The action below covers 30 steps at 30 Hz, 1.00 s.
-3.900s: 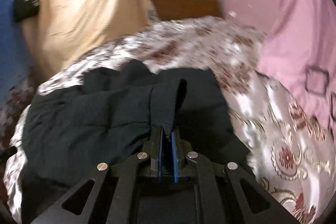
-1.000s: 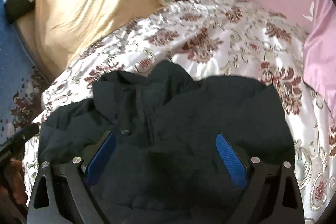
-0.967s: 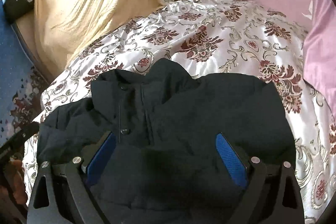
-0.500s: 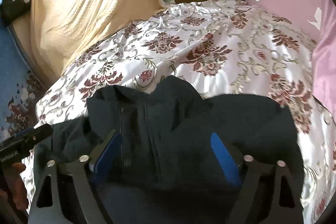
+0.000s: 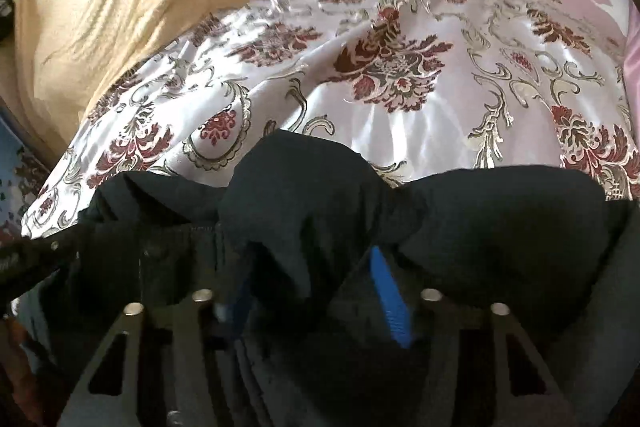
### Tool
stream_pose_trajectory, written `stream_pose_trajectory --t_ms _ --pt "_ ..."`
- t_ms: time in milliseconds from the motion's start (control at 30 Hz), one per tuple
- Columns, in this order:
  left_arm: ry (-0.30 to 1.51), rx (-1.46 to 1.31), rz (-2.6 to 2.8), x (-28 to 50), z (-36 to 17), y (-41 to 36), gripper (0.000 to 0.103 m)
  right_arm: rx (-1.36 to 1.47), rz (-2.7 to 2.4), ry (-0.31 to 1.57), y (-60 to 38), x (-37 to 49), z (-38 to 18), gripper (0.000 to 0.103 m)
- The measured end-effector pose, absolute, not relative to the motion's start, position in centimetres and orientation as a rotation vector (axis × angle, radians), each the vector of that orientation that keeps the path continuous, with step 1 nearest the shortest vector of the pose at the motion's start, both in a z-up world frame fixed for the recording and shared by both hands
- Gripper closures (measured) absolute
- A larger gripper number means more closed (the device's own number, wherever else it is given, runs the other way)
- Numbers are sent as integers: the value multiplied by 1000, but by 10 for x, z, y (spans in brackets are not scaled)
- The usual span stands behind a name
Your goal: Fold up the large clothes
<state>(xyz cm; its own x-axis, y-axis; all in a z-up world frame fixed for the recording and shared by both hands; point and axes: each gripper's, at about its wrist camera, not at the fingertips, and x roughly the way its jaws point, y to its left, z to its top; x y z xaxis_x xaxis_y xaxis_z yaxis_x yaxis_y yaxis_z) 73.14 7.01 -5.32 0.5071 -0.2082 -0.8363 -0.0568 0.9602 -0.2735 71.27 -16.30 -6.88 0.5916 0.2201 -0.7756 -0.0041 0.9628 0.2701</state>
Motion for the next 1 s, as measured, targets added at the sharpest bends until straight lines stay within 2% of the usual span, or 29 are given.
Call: stream_pose_trajectory --t_ms 67,167,467,633,733,800,867,900,933,1000 --pt "1000 -265 -91 725 -50 66 99 291 155 878 -168 700 -73 79" --pt "947 -266 -84 711 -36 67 100 318 186 845 -171 694 -68 96" --pt "789 -388 -201 630 49 74 101 287 282 755 -195 635 19 101" --pt "767 -370 -280 563 69 64 102 322 316 715 -226 568 42 101" --pt "774 -299 -278 553 64 49 102 266 320 771 -225 567 40 101" --pt "795 -315 -275 553 58 46 102 327 298 817 -232 581 41 101" --pt "790 -283 -282 546 58 41 102 433 291 816 -244 592 47 92" --pt "789 -269 -293 541 56 41 102 459 287 822 -246 599 50 73" --pt "792 -254 -304 535 54 40 102 471 291 831 -246 605 53 61" --pt "802 -240 -320 524 50 41 102 486 323 875 -240 619 57 60"
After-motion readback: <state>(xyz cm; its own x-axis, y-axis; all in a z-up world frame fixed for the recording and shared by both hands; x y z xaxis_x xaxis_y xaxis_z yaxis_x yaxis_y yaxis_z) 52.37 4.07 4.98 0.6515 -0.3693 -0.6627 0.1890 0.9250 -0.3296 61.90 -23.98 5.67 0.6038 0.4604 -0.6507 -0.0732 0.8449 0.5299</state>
